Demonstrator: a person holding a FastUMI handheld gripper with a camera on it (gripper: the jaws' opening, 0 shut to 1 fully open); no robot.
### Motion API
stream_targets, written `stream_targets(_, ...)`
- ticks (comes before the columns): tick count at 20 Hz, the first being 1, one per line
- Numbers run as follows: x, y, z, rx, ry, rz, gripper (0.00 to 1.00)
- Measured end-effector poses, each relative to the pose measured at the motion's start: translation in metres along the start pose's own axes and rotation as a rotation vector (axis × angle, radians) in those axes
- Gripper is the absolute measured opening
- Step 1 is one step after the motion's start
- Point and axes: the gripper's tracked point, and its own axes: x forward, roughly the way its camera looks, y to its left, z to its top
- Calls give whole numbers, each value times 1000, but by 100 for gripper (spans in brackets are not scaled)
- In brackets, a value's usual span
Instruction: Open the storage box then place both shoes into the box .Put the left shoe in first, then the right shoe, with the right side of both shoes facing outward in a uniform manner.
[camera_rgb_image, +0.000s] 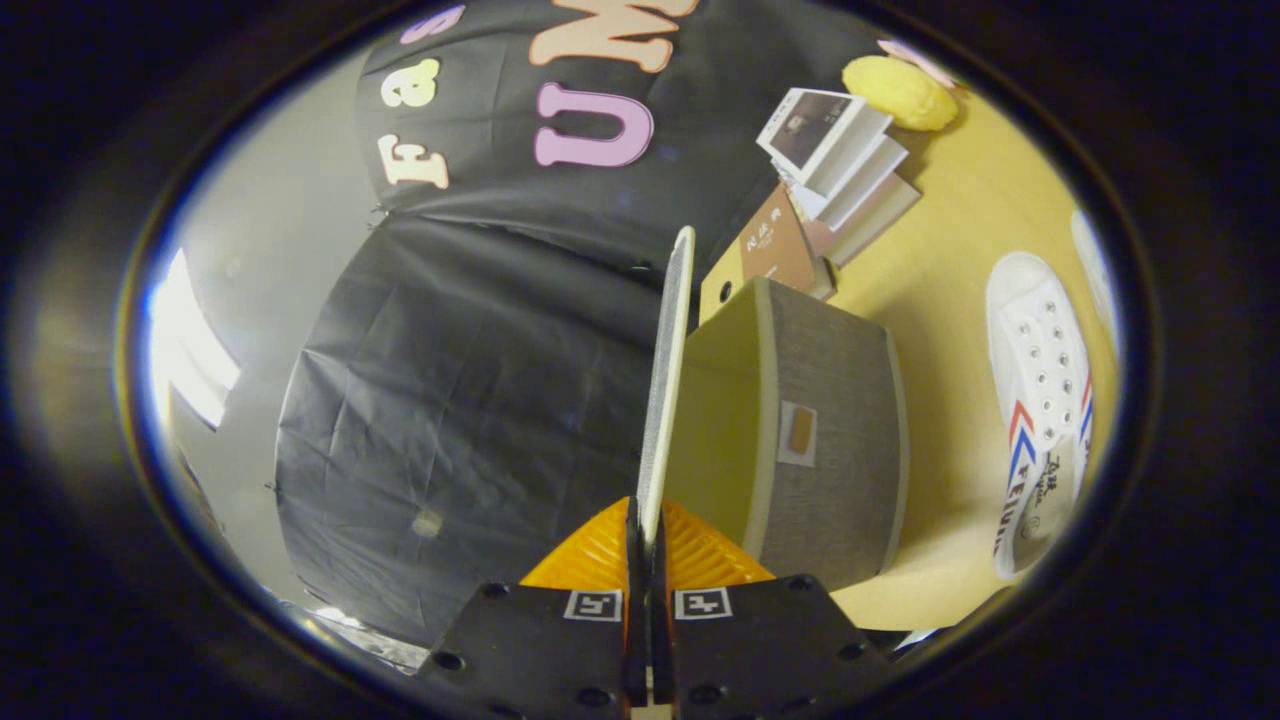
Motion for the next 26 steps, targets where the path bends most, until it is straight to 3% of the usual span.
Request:
stream_targets(8, 17, 70, 2, -107, -4, 28, 5)
stream_targets(15, 63, 134, -13, -178, 6, 77, 6)
stream_targets(26, 146, 178, -41, -263, 56, 88, 6)
